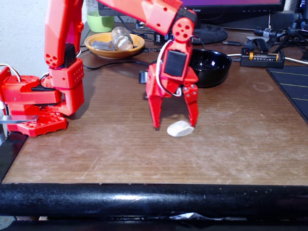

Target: Ramasse la gomme et mets-la dans le bol.

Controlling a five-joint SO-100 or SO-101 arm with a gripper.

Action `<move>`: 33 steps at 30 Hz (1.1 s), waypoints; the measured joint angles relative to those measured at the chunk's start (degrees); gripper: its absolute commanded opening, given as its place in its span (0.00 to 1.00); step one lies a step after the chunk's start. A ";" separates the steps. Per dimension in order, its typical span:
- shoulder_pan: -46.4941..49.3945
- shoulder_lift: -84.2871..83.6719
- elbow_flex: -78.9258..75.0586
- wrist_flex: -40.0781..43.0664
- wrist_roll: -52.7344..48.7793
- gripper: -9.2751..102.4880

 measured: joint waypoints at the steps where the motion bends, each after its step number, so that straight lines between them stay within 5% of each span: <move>1: 0.18 -0.62 -0.97 0.44 0.35 0.35; 33: 0.53 -3.69 -2.20 -1.05 1.58 0.35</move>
